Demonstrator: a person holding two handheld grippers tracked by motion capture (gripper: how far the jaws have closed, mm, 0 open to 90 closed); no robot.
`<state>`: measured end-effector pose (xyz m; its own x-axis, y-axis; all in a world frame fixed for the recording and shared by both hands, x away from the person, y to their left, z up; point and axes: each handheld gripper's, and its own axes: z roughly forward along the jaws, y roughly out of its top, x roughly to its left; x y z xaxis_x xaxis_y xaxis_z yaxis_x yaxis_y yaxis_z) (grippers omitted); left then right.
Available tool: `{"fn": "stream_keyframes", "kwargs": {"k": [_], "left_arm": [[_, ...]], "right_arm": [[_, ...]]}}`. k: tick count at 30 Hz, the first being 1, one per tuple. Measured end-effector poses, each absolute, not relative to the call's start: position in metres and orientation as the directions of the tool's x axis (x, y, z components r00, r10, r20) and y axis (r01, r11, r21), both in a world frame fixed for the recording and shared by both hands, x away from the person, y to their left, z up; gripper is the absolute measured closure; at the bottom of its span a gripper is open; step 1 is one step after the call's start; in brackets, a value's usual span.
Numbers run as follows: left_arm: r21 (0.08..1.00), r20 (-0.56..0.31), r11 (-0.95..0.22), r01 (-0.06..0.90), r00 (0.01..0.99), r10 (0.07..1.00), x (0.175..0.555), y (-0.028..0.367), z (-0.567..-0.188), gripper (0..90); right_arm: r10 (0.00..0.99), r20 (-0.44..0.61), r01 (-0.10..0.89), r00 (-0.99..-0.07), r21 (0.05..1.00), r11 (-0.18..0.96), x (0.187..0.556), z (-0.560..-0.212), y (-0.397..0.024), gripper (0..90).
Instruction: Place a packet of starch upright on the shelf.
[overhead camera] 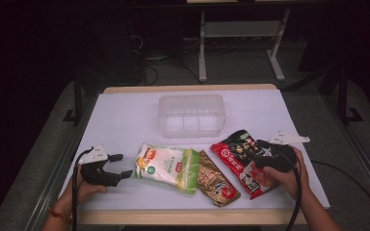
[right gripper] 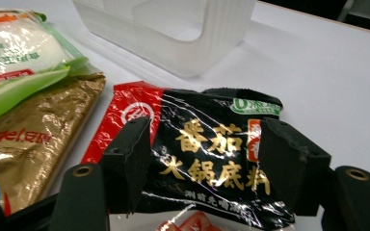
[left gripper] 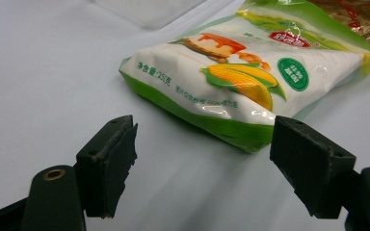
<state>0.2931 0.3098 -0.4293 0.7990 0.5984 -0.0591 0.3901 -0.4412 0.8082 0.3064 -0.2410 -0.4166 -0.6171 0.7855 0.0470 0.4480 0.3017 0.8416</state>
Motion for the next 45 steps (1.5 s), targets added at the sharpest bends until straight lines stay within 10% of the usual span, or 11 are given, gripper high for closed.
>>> {"fn": "stream_keyframes", "kwargs": {"k": [19,32,35,45], "left_arm": [[0.758,-0.096,-0.511,0.407,0.843,0.529,0.291,0.282,-0.442,29.7],[0.729,-0.064,-0.559,0.394,0.853,0.518,0.286,0.282,-0.437,62.4],[0.716,-0.046,-0.573,0.400,0.845,0.532,0.284,0.282,-0.437,84.0],[0.711,-0.045,-0.584,0.392,0.854,0.518,0.280,0.282,-0.439,87.7]], "right_arm": [[0.741,0.033,0.424,-0.671,0.836,0.347,0.302,-0.413,-0.225,35.8],[0.743,0.029,0.425,-0.668,0.836,0.349,0.304,-0.414,-0.226,35.5],[0.745,0.030,0.425,-0.667,0.836,0.347,0.304,-0.414,-0.226,35.5],[0.746,0.033,0.424,-0.665,0.839,0.341,0.305,-0.414,-0.226,35.6]]}}
